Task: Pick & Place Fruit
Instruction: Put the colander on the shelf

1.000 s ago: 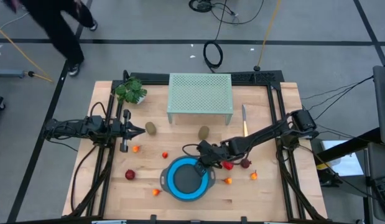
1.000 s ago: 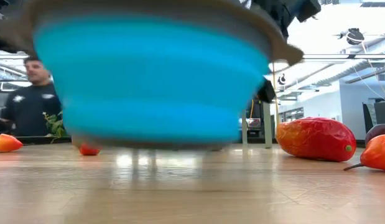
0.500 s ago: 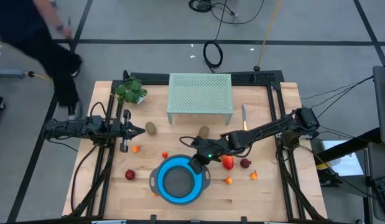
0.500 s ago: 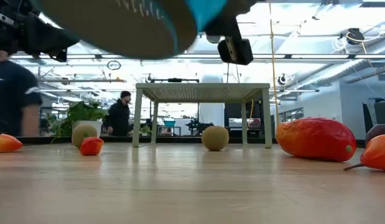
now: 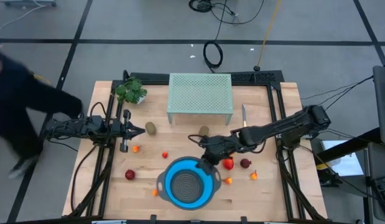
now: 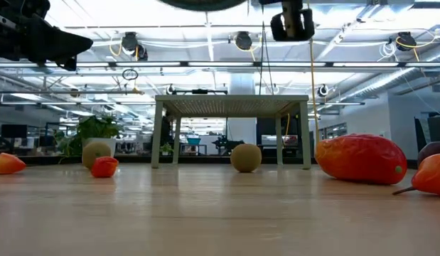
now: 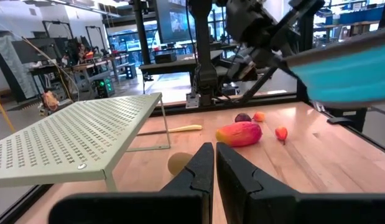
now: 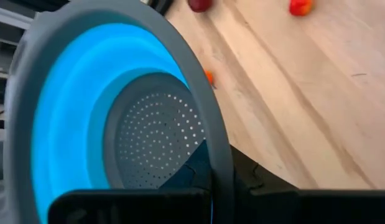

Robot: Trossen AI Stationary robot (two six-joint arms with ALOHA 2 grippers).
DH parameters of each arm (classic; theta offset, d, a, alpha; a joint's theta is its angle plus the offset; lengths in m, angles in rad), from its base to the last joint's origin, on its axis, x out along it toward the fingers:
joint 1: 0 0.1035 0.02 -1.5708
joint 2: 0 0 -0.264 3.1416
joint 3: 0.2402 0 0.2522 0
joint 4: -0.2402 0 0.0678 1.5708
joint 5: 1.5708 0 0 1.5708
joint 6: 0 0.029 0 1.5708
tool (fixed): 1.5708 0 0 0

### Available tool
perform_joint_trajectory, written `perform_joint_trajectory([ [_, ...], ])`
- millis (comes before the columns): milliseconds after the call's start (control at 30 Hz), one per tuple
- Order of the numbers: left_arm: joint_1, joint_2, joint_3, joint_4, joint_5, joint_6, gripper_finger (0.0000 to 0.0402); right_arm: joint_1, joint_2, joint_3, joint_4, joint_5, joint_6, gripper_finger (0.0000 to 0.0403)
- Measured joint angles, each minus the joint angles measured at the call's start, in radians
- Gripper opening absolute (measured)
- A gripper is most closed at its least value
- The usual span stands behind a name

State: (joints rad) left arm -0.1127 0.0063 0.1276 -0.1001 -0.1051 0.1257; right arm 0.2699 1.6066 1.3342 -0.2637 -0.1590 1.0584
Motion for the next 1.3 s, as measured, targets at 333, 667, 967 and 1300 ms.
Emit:
perform_joint_trajectory([
  [333, 0.0, 0.0, 0.0, 0.0, 0.0, -0.003, 0.0021, -0.062, -0.121, 0.0, -0.036, 0.001, -0.051, 0.0003],
  [667, 0.0, 0.0, 0.0, 0.0, 0.001, -0.006, 0.0021, -0.208, -0.262, 0.0, -0.166, 0.005, -0.155, 0.0003],
  [967, 0.0, 0.0, 0.0, 0.0, 0.001, -0.03, 0.0021, -0.309, -0.327, 0.0, -0.207, -0.001, -0.242, 0.0003],
  [1300, 0.0, 0.0, 0.0, 0.0, 0.001, -0.03, 0.0021, -0.358, -0.326, 0.0, -0.205, -0.034, -0.277, 0.0003],
])
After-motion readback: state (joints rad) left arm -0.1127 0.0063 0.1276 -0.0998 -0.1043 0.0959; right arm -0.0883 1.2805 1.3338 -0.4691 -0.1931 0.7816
